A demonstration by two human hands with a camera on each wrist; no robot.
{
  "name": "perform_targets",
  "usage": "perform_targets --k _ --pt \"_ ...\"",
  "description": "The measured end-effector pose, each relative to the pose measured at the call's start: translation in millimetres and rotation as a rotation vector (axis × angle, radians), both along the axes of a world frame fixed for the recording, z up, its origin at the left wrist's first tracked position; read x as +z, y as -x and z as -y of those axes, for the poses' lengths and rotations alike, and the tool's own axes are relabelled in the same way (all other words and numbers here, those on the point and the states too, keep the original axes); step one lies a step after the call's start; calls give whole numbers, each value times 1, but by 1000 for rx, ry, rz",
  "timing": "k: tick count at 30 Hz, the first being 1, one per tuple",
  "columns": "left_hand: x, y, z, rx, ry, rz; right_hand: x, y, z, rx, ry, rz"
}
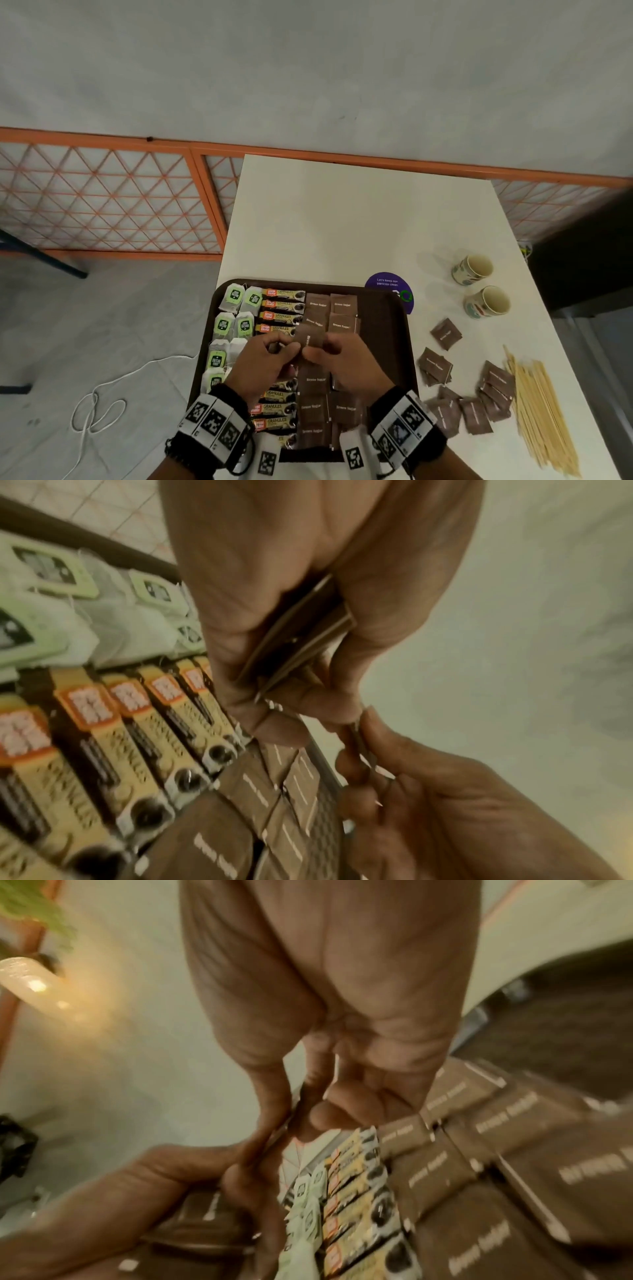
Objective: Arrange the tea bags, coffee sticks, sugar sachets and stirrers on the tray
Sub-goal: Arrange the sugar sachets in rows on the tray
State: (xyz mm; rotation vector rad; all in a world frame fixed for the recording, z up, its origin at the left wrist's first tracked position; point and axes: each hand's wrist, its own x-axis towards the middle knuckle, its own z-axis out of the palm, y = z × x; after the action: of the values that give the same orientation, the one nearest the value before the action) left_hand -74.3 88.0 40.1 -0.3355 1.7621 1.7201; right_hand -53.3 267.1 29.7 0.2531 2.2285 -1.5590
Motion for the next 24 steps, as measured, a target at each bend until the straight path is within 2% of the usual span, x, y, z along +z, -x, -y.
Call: perform_targets --k 3,4,7,8,11,13,15,17,19,24 --pt "-4 -5 -10 3 -24 74 -5 -2 0 -141 46 11" --pt "-5 -6 -11 -9 -12 96 -5 -1 -3 -117 27 11" --pt "-9 -1 -12 6 -18 83 -1 4 -11 111 -84 45" --pt "-9 1 -13 23 -23 65 -2 6 -12 101 -60 72" --pt "-8 8 -21 151 -102 105 -3 9 -9 -153 133 121" --pt "-7 10 -25 223 -166 165 -3 15 -7 -254 158 139" --pt "-9 11 -23 247 -217 225 -13 29 -14 -301 48 98" --pt "-12 11 -12 294 -299 304 -26 53 -26 -332 -142 45" --pt "-13 12 3 328 -364 350 -33 76 -34 -269 -303 53" --pt "-10 14 29 301 -457 358 -36 111 -33 -164 -388 95"
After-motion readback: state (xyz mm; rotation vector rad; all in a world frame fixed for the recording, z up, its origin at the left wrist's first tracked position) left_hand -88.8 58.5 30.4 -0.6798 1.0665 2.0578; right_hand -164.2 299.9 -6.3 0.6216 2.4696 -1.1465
